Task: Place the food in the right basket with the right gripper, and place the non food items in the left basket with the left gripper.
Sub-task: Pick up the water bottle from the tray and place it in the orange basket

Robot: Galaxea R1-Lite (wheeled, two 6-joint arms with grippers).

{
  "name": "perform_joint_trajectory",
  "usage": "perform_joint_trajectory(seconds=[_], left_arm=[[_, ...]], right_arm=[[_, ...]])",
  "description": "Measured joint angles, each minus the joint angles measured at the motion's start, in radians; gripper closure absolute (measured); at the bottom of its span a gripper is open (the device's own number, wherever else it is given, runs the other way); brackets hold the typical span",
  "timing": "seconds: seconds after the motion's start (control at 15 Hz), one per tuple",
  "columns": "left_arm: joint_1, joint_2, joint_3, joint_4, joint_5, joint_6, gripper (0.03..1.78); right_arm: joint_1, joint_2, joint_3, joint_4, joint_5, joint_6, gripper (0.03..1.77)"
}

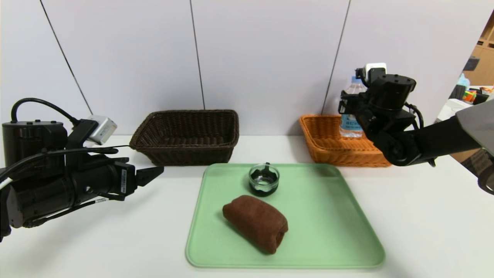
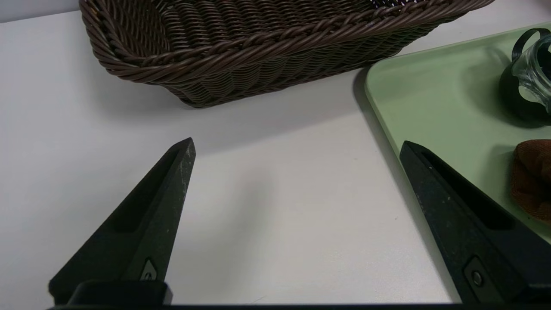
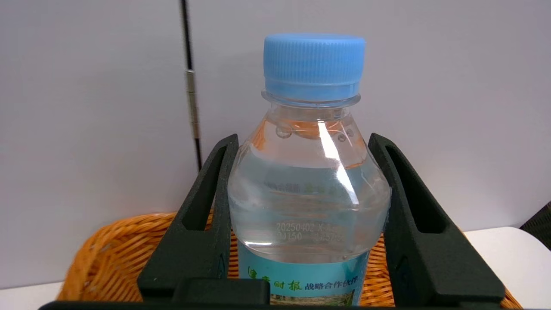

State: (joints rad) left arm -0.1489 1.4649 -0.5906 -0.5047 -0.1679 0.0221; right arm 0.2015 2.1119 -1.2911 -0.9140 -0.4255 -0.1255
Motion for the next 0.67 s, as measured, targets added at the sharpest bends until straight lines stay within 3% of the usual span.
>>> perform_joint_trajectory(seconds=[0.67], left_arm=[[0.0,0.002,0.0,0.0,-0.001,0.002,0.12]], right_arm=[[-0.005,0.047,0.035,-0.029,0.0,0.011,0.85]])
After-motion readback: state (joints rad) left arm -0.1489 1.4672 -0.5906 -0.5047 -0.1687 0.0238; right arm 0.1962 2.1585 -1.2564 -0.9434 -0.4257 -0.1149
